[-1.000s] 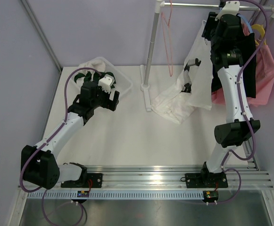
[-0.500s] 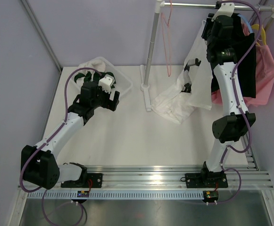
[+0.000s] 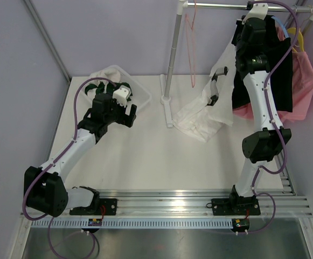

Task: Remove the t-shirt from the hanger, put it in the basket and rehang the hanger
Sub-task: Grab a hanger with a tshirt on it with the right arm

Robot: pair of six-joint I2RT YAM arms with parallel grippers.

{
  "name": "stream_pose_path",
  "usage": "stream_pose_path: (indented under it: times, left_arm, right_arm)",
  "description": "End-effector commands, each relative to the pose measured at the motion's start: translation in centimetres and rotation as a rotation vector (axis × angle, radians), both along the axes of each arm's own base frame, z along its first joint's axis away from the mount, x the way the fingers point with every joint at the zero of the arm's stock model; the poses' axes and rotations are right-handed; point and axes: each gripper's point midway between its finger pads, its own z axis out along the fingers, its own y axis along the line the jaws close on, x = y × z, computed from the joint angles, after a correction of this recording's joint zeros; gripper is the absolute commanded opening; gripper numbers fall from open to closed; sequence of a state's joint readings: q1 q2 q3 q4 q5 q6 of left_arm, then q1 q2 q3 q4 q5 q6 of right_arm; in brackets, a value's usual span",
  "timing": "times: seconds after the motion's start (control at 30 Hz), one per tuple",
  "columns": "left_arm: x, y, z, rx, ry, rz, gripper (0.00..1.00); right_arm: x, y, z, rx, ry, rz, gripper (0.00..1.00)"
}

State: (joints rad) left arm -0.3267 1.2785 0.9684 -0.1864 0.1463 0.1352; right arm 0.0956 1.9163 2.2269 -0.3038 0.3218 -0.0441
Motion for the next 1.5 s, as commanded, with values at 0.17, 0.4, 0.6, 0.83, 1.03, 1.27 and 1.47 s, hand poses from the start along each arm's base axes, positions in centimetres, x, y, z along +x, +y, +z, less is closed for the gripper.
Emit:
stream_pose_path:
  times: [0.17,0.4,0.6,0.83,1.03,1.27,1.47]
  left_arm:
    - [0.8,-0.8,2.7,-0.015,-0.082,-0.028,0.99]
    - [0.7,-0.9,2.8,-0.015,-0.08,-0.031,0.99]
    - [0.5,-0.8,3.0,-0.014,-0.089,-0.029,0.99]
    - [0.2,-0.8,3.4,-0.017,-0.103,-0.033,0.99]
    - [0.4,-0.7,3.2,-0.01,-0.101,-0.029,0.99]
    - [0.4,-0.8,3.1,-0.004,-0.1,-0.03,0.99]
    - [0.4,-0.7,3.3,-0.004,-0.106,-0.029,0.99]
  right_arm:
    - [-1.8,-1.0,4.4,0.014,-0.145,-0.033,0.0]
    - [-2.6,-0.8,5.5,0.018,-0.161,-0.024,0.0]
    - [-3.4,0.3,7.0,0.045,-0.193,0.042,0.0]
    - [-5.0,0.9,9.2,0.047,-0.216,0.086,0.0]
    - [-6.4,1.5,11.1,0.073,-0.253,0.122,0.0]
    - [-8.2,2.2,12.3,0.064,-0.279,0.175,0.0]
    - [-10.0,3.2,11.9,0.086,-0.248,0.238,0.0]
